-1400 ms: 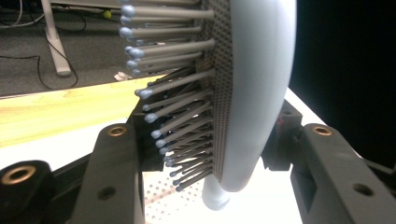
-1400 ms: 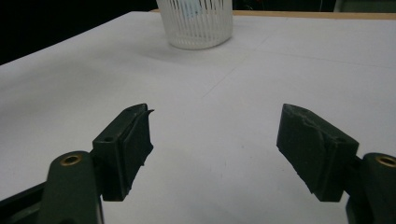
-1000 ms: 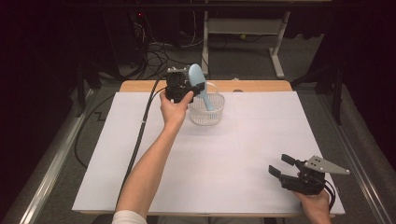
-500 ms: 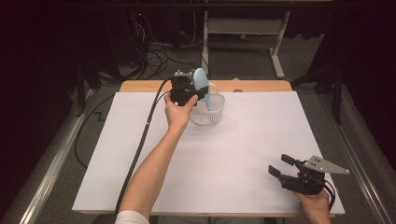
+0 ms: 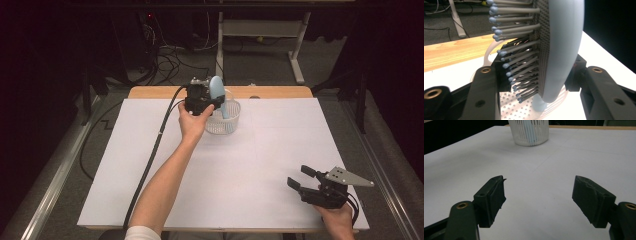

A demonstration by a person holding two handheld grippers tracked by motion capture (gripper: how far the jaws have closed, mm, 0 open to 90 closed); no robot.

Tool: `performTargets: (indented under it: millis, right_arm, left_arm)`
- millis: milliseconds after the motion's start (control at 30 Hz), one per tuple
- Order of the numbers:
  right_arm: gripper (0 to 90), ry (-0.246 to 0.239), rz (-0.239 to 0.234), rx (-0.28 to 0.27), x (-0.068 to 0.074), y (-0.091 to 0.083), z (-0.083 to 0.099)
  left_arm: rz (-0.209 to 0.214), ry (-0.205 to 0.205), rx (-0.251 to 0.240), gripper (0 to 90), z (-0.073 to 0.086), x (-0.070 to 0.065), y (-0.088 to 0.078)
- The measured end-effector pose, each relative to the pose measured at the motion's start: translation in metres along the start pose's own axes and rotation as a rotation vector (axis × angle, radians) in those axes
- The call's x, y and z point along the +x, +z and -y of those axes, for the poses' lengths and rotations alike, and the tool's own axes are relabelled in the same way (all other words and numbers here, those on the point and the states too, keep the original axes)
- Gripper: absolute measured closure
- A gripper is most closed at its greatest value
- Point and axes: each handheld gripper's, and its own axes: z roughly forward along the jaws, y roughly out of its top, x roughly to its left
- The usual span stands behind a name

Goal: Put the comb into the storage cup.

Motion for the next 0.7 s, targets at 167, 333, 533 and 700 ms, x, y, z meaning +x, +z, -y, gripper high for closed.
performTargets:
  millis: [167, 333, 533, 700]
  right_arm:
    - [26.7, 0.002, -0.001, 0.001, -0.0001, 0.0002, 0.0]
    - [26.7, -0.002, -0.002, 0.003, -0.0001, 0.0007, 0.0001]
    - [26.7, -0.002, -0.001, 0.003, -0.0001, 0.0007, 0.0001]
    - [26.7, -0.002, -0.002, 0.003, -0.0002, 0.001, 0.0002]
  left_arm:
    - [-0.006, 0.017, 0.009, 50.6, 0.0008, 0.0001, 0.0007]
    - [-0.006, 0.025, 0.01, 50.0, 0.0007, 0.0003, 0.0001]
    - [-0.011, 0.026, 0.018, 48.5, 0.0001, 0.0026, -0.0013]
    - [-0.009, 0.025, 0.025, 47.5, -0.0004, 0.0047, -0.0027]
